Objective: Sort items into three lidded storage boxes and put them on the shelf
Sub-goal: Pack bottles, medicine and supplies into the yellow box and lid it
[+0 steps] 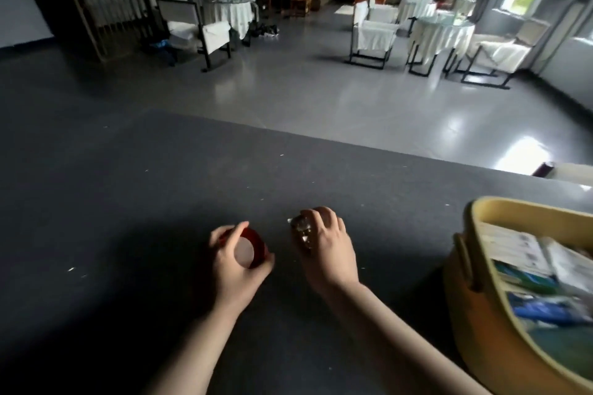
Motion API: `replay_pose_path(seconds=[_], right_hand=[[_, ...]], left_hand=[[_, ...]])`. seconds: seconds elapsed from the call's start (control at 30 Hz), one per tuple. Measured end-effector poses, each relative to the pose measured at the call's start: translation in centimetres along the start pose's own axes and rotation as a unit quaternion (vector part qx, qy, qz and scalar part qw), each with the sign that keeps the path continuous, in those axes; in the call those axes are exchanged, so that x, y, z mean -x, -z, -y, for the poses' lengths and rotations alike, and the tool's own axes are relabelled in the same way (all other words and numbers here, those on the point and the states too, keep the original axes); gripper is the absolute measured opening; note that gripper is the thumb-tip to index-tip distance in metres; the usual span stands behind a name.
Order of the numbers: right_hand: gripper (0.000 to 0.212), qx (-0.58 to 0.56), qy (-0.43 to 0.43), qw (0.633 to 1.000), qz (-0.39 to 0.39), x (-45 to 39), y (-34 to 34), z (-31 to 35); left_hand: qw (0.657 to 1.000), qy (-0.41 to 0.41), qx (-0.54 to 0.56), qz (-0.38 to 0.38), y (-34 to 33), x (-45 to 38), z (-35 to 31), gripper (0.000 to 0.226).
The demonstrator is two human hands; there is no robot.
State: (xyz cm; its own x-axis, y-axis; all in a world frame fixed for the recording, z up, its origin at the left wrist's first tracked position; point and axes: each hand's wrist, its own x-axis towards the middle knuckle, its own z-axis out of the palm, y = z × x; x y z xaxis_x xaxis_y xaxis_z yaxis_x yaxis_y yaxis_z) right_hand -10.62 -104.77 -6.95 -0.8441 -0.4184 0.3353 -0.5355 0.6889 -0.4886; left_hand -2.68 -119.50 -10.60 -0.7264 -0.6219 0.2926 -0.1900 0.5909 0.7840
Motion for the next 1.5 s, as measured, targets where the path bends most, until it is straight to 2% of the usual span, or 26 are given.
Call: replay_pose_path(seconds=[0.07, 0.17, 0.3, 0.4, 0.53, 0.63, 0.73, 0.8, 0.93, 1.0, 1.07, 1.13, 1.17, 1.23, 1.3, 1.37, 1.4, 1.5], right_hand=[[0.034, -0.018, -0.005, 0.998, -0.056, 0.7, 3.8, -0.7], [0.04, -0.025, -0.01, 0.991, -0.134, 1.8, 10.0, -2.4], [0.04, -0.022, -0.04, 0.973, -0.226, 4.5, 18.0, -6.5], [0.038, 0.005, -0.104, 0.962, -0.254, 7.8, 22.5, -11.2], [0.039, 0.039, -0.187, 0.94, -0.283, 13.0, 26.6, -16.9], [0.043, 0.055, -0.246, 0.927, -0.279, 15.5, 28.5, -19.9], [0.045, 0.051, -0.257, 0.925, -0.277, 16.5, 28.9, -21.1], [0.044, 0.052, -0.234, 0.932, -0.271, 16.4, 28.7, -21.4], [0.043, 0.065, -0.212, 0.945, -0.241, 16.0, 28.2, -21.9], [0.044, 0.07, -0.206, 0.953, -0.212, 16.0, 27.9, -22.2], [0.043, 0.055, -0.198, 0.96, -0.19, 15.5, 27.9, -22.4], [0.043, 0.04, -0.188, 0.965, -0.176, 14.3, 27.9, -22.4], [0.044, 0.041, -0.181, 0.969, -0.165, 13.6, 27.9, -22.3], [0.047, 0.047, -0.165, 0.976, -0.132, 11.5, 27.3, -21.9], [0.05, 0.053, -0.153, 0.982, -0.098, 9.4, 26.4, -21.4], [0.052, 0.069, -0.125, 0.988, -0.061, 7.3, 25.1, -20.8], [0.053, 0.079, -0.106, 0.99, -0.039, 6.4, 24.5, -20.6], [0.054, 0.098, -0.065, 0.991, 0.056, 4.4, 23.0, -20.7]], left_hand=[[0.998, -0.058, -0.011, -0.021, -0.5, 0.0, -4.0, 0.077], [0.988, -0.14, -0.029, -0.05, -1.3, 0.1, -10.6, 0.074], [0.976, -0.136, 0.16, 0.051, -4.2, 3.2, -19.1, 0.071], [0.961, -0.187, 0.176, 0.106, -7.6, 7.1, -23.7, 0.074], [0.923, -0.306, 0.104, 0.21, -12.5, 10.6, -29.0, 0.072], [0.869, -0.39, -0.043, 0.303, -15.9, 11.0, -31.8, 0.077], [0.822, -0.365, -0.195, 0.391, -18.4, 10.8, -31.3, 0.084], [0.813, -0.333, -0.225, 0.422, -19.2, 10.9, -30.5, 0.083], [0.796, -0.334, -0.264, 0.431, -19.4, 11.3, -30.0, 0.078], [0.811, -0.302, -0.248, 0.435, -19.2, 11.3, -30.0, 0.07], [0.867, -0.262, -0.172, 0.387, -19.0, 11.3, -30.2, 0.057], [0.928, -0.237, -0.085, 0.273, -18.4, 11.1, -30.8, 0.044], [0.947, -0.236, -0.063, 0.209, -18.0, 10.9, -30.9, 0.039], [0.956, -0.259, -0.08, 0.114, -17.0, 10.6, -30.1, 0.032], [0.959, -0.232, -0.084, 0.135, -16.7, 10.4, -28.5, 0.034], [0.967, -0.136, -0.035, 0.211, -16.5, 10.1, -27.2, 0.041], [0.968, -0.11, -0.021, 0.226, -16.5, 9.8, -26.7, 0.043], [0.973, -0.115, -0.03, 0.199, -16.4, 9.8, -26.2, 0.044]])
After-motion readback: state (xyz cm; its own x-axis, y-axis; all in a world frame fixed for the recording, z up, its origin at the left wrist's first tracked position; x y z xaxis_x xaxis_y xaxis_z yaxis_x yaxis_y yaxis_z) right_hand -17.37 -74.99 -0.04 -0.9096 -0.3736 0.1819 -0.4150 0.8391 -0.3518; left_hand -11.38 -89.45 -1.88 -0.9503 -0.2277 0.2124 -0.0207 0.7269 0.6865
